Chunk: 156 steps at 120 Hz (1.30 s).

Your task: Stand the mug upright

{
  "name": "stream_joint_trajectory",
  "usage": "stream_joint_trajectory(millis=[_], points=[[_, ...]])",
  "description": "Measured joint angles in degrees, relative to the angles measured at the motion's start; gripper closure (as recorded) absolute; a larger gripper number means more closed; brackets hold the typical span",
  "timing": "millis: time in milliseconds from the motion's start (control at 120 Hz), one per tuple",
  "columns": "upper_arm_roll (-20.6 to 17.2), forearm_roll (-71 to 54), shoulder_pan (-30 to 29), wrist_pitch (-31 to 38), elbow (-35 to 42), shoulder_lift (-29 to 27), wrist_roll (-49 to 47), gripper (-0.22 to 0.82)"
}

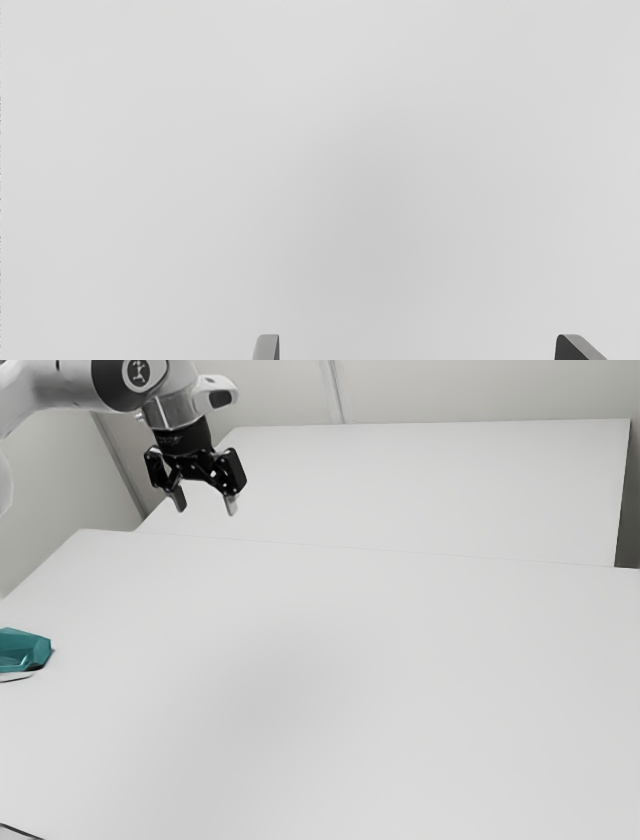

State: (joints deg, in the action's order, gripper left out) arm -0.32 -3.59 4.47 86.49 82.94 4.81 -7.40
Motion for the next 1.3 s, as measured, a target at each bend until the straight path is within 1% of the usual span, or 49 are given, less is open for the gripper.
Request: stream_joint_trajectory(millis=[425, 525, 617, 675, 758, 867, 1058, 1300], points=[[-0.13, 0.14, -0.67, 0.44, 1.37, -1.71, 0.02, 0.00], [-0.90, 0.47, -0.83, 2.50, 7.02, -4.17, -0.22, 0.00], [-0.98, 1.85, -0.60, 4.43, 14.52, -9.36, -0.55, 0.00], [-0.99, 2.40, -1.42, 5.91, 18.48, -12.10, -0.70, 0.00], [-0.87, 3.29, -5.65, 8.14, 22.17, -14.22, 0.07, 0.00], [-0.62, 6.09, -13.16, 11.83, 24.39, -14.17, 3.83, 0.00], [-0.47, 10.29, -24.49, 17.18, 24.56, -11.00, 14.74, 0.00], [-0.34, 13.85, -36.80, 19.74, 23.92, -6.31, 31.20, 0.00]])
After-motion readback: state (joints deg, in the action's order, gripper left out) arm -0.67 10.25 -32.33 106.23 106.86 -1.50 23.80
